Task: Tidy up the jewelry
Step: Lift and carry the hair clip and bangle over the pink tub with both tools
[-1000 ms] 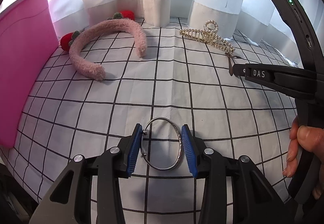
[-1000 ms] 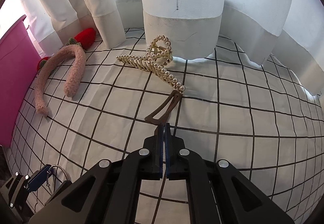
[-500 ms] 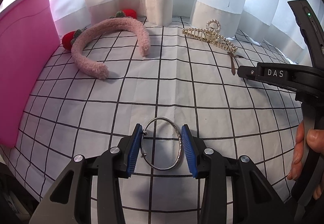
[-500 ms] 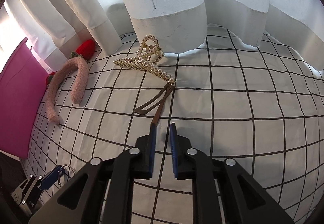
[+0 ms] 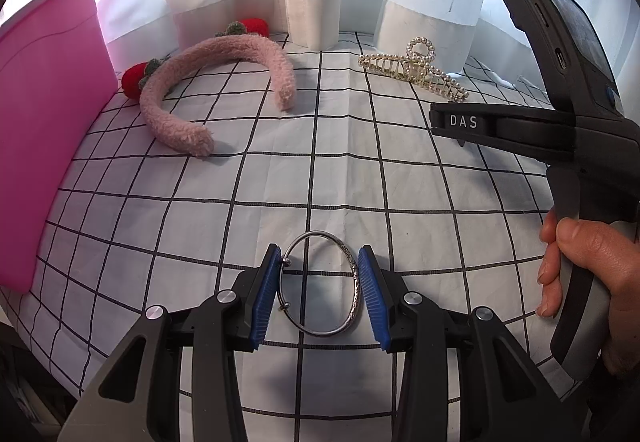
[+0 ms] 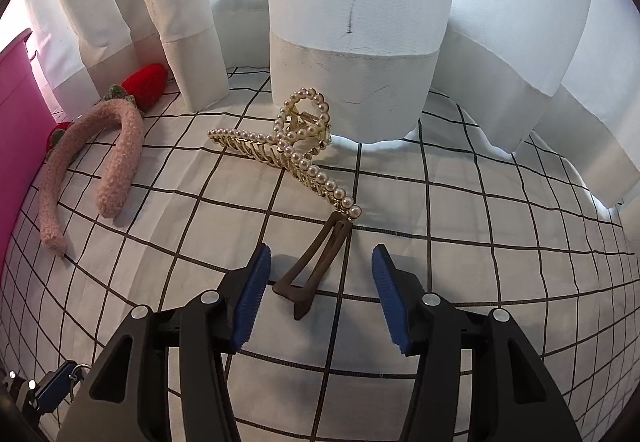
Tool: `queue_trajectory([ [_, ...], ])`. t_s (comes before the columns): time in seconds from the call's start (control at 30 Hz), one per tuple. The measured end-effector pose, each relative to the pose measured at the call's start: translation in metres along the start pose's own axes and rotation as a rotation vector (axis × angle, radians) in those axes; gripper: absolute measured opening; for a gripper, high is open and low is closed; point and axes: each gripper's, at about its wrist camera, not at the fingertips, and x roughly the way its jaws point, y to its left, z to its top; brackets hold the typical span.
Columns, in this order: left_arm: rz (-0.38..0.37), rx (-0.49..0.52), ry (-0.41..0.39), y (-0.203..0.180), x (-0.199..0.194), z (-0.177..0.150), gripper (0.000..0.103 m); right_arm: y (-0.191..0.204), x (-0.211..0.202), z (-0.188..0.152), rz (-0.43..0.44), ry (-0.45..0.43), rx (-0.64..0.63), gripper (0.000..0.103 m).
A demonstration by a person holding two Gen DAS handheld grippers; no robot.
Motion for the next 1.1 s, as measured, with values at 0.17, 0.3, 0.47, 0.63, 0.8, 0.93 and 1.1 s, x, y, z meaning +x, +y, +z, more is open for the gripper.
queue_trajectory([
  [0.17,-0.001,-0.001,0.001,0.0,0.0,0.0,0.039,-0.005,-0.004,-0.002,0.013,-0.009,0.011,0.012],
  [0.3,-0.003,-0.008,0.004,0.001,-0.001,-0.001,0.039,-0.014,-0.01,-0.009,0.04,-0.018,0.031,0.012],
  [0.47,-0.011,-0.018,0.003,0.002,-0.003,-0.001,0.039,-0.021,-0.024,-0.019,0.061,-0.033,0.038,0.012],
  [0.63,-0.019,-0.027,-0.013,0.007,-0.014,0.003,0.039,-0.016,-0.041,-0.025,0.084,-0.04,0.031,0.012],
  [0.8,-0.023,-0.034,-0.037,0.014,-0.031,0.01,0.039,-0.016,-0.064,-0.027,0.102,-0.054,0.022,0.012],
  [0.93,-0.023,-0.03,-0.058,0.02,-0.045,0.016,0.039,-0.007,-0.077,-0.026,0.12,-0.066,0.023,0.012],
  [1.1,-0.02,-0.025,-0.096,0.029,-0.067,0.025,0.039,0.002,-0.097,-0.023,0.139,-0.086,0.014,0.012],
])
